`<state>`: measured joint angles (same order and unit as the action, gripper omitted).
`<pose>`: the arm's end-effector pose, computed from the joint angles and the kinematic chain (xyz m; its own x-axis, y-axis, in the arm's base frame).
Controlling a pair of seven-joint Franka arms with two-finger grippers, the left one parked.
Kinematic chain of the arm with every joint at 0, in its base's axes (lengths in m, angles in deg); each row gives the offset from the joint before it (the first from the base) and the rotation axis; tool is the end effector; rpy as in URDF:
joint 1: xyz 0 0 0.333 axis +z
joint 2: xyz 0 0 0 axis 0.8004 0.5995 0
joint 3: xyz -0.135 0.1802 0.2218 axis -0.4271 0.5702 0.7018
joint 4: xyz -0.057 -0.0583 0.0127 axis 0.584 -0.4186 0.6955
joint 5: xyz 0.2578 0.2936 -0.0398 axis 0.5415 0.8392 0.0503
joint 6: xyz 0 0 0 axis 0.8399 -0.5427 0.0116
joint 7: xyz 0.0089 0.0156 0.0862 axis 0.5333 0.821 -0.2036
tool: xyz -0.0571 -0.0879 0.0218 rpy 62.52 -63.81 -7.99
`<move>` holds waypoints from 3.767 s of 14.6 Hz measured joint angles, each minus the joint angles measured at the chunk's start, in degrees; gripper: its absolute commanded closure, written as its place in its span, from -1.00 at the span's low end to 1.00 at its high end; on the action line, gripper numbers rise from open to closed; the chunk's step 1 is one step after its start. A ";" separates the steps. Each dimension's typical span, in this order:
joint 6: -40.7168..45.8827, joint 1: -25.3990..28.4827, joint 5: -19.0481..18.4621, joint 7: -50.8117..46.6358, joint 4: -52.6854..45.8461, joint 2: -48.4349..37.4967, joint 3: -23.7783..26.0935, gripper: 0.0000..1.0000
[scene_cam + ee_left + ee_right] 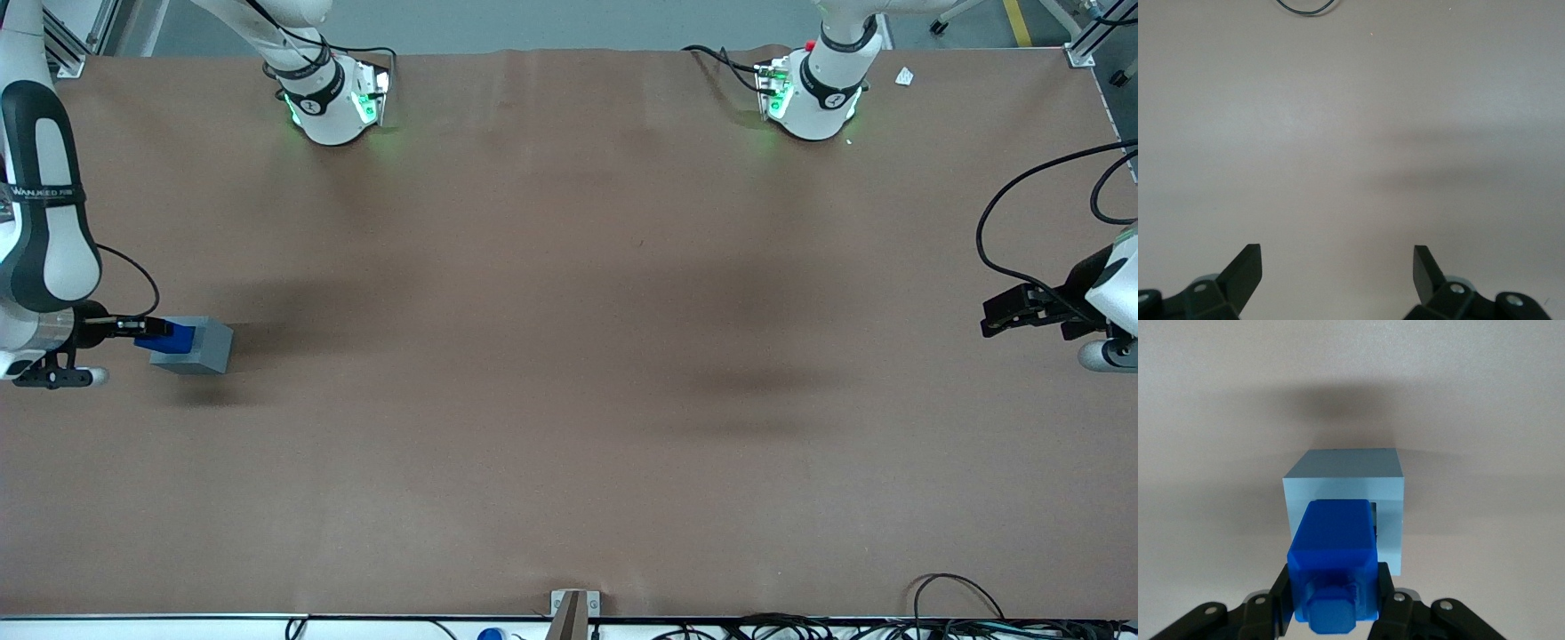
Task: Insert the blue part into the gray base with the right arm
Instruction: 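Lower the blue block into the gray base's socket, then open the right gripper to release the block in the base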
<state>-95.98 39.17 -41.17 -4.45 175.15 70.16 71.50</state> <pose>0.5864 -0.2058 0.2992 0.9668 -0.0080 -0.2556 -0.0294 -0.9964 -0.0800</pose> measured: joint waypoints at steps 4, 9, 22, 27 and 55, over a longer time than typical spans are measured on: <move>-0.06 0.00 0.00 0.00 0.02 0.00 0.00 0.80; -0.04 0.00 0.00 0.00 0.03 -0.01 0.01 0.79; 0.17 -0.01 0.00 0.00 0.02 -0.01 0.01 0.78; 0.56 -0.01 0.01 0.00 0.43 0.11 0.11 0.78; -0.70 -0.87 0.03 0.01 0.47 0.28 0.02 -1.00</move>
<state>-96.69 38.30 -41.14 -4.44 175.62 70.44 71.52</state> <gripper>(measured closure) 0.445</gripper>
